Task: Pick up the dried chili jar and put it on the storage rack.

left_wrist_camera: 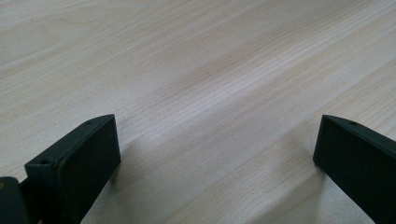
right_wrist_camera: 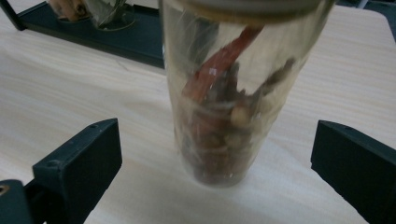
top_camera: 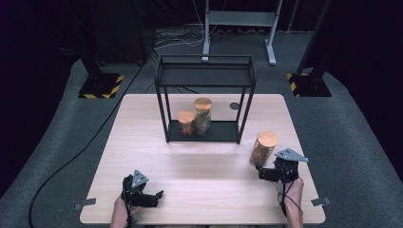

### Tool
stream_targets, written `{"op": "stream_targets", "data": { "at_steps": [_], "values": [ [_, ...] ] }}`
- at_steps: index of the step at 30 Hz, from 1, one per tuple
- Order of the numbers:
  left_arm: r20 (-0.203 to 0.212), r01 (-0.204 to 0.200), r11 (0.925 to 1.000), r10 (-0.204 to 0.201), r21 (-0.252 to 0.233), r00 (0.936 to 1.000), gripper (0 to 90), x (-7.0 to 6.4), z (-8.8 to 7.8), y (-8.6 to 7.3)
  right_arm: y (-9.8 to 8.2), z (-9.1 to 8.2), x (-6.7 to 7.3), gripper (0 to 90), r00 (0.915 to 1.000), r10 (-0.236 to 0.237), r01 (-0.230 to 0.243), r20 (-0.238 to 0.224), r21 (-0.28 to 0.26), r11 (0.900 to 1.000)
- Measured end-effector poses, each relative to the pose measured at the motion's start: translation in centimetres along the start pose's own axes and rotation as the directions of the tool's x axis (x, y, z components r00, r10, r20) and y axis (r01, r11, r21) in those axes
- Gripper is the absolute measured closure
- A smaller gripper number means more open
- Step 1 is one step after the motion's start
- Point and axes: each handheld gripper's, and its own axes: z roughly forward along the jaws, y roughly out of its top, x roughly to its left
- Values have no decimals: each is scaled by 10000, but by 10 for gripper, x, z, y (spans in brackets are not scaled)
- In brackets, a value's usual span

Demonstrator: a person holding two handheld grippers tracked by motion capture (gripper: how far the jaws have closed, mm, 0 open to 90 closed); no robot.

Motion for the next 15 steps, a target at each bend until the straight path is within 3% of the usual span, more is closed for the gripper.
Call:
{"op": "stream_targets", "data": {
  "at_steps": [15],
  "values": [
    [6, -10, 10000, 10, 5, 10000, 0, 0, 0, 0, 30, 23, -6, 0, 9992, 251, -230, 296, -674, 9975]
  ]
}}
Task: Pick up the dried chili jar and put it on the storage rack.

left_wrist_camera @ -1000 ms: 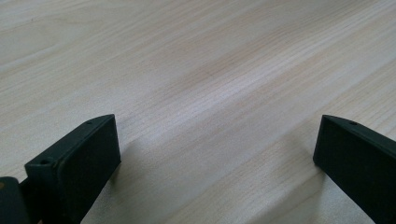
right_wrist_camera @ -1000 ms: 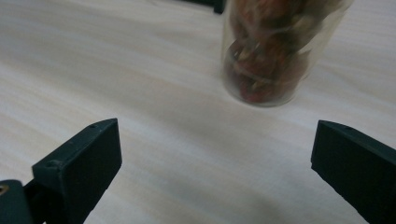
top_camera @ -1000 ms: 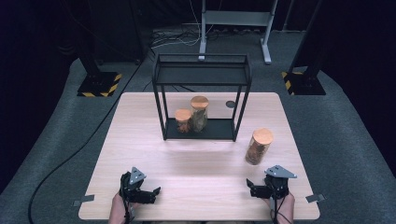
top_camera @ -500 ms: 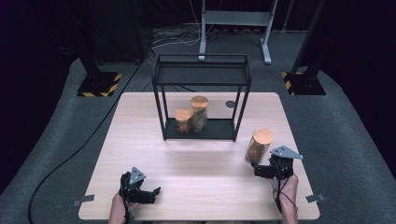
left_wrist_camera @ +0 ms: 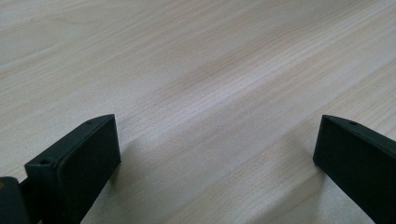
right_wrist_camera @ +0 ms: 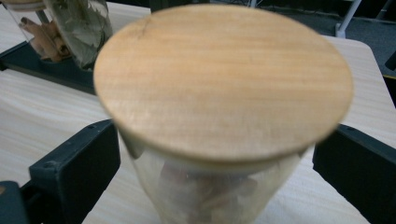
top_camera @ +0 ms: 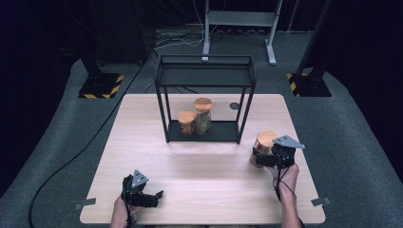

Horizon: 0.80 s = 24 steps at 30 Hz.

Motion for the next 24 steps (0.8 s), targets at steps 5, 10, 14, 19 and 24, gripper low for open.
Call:
{"op": "stream_targets", "data": {
  "at_steps": [5, 10, 14, 19, 24],
  "values": [
    [4, -1, 10000, 1, 0, 10000, 0, 0, 0, 0, 3, 6, 1, 0, 10000, 31, -30, 55, -246, 9997],
    [11, -19, 10000, 19, 14, 10000, 0, 0, 0, 0, 3, 9, 1, 0, 9999, 102, -102, -5, -478, 9988],
    [7, -13, 10000, 13, 9, 10000, 0, 0, 0, 0, 2, 11, 1, 0, 9999, 139, -138, 7, -531, 9985],
    [11, -21, 10000, 21, 10, 10000, 0, 0, 0, 0, -1, 11, 2, 61, 9998, 195, -196, -21, -724, 9972],
    [12, -19, 10000, 19, 10, 10000, 0, 0, 0, 0, -5, 9, 1, 166, 9995, 252, -268, -174, -995, 9947]
  ]
}}
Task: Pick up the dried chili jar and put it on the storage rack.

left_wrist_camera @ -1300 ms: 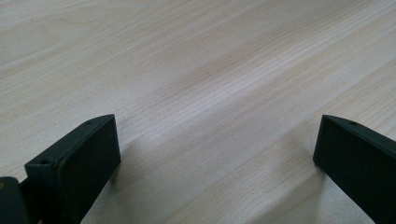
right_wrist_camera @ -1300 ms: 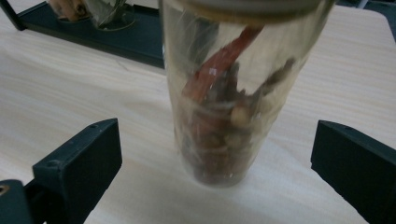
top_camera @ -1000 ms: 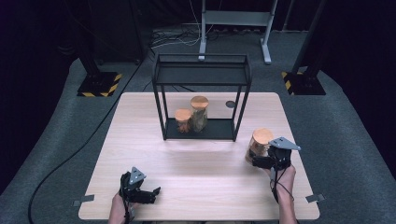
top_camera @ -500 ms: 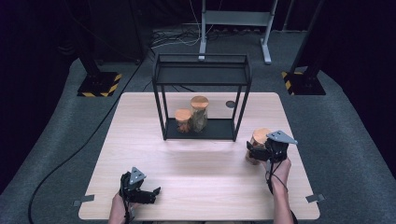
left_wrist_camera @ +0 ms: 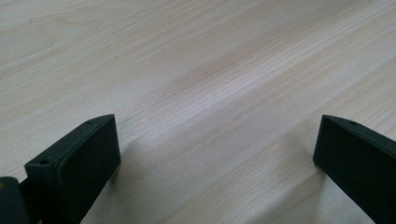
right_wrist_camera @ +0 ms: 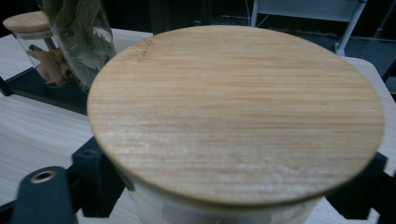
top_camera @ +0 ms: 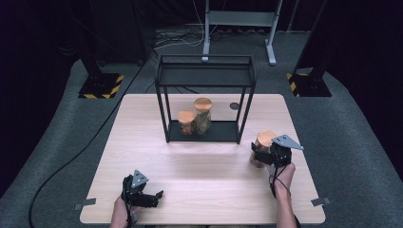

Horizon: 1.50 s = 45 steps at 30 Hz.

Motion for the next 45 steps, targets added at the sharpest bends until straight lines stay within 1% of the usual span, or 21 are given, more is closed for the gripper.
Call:
{"op": "stream_targets", "data": {
  "at_steps": [5, 12, 15, 19, 21, 27, 34, 45],
  "values": [
    [2, 3, 10000, -3, -11, 10000, 0, 0, 0, 0, -2, -2, 0, 231, 9999, 102, -105, -134, -207, 9997],
    [3, 9, 10000, -9, -13, 10000, 0, 0, 0, 0, -2, -2, 2, 243, 10000, 2, -1, 39, -266, 9996],
    [3, -4, 10000, 4, 3, 10000, 0, 0, 0, 0, -3, -3, 2, 244, 9999, 65, -61, 102, -317, 9995],
    [1, -1, 10000, 1, 0, 10000, 0, 0, 0, 0, -3, -5, 1, 246, 9997, 250, -251, -19, -393, 9989],
    [1, 9, 10000, -9, -11, 10000, 0, 0, 0, 0, -2, -7, 1, 246, 9997, 243, -243, -6, -436, 9988],
    [3, 18, 10000, -18, -20, 10000, 0, 0, 0, 0, 1, -13, 6, 246, 10000, -12, 10, -46, -523, 9986],
    [7, 4, 10000, -4, -14, 10000, 0, 0, 0, 0, 5, -18, 11, 246, 9997, -205, 197, -138, -603, 9980],
    [2, 10, 10000, -10, -14, 10000, 0, 0, 0, 0, 10, -22, 20, 246, 9982, -489, 466, -336, -679, 9966]
  ]
}}
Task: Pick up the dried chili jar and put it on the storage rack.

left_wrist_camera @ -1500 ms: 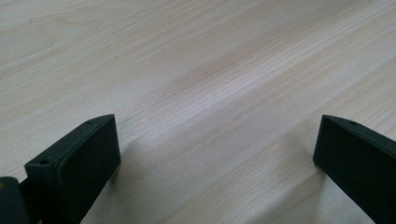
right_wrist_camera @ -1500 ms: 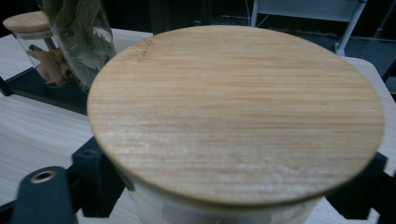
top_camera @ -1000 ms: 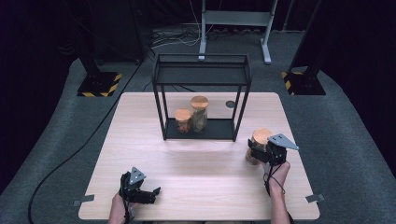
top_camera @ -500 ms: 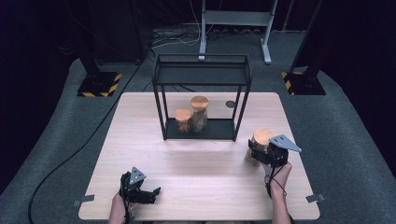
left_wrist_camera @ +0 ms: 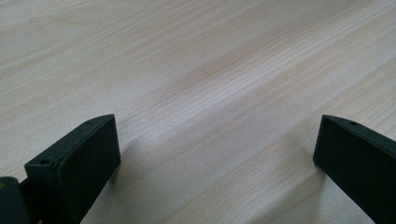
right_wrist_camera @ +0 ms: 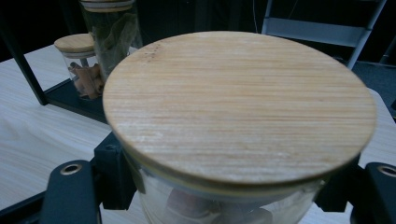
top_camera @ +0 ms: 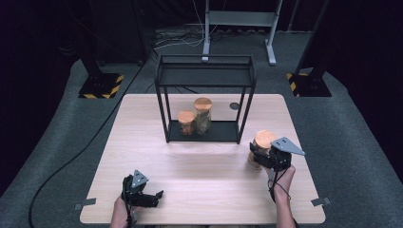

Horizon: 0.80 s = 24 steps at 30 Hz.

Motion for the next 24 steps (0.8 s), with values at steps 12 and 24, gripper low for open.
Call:
{"op": "stream_targets", "data": {
  "at_steps": [12, 24],
  "values": [
    [2, -9, 10000, 9, 7, 10000, 0, 0, 0, 0, 6, -1, 10, 246, 9994, -191, 189, -285, -88, 9998],
    [3, -13, 10000, 13, 8, 10000, 0, 0, 0, 0, 11, -1, 17, 246, 9983, -302, 295, -500, -155, 9994]
  ]
}}
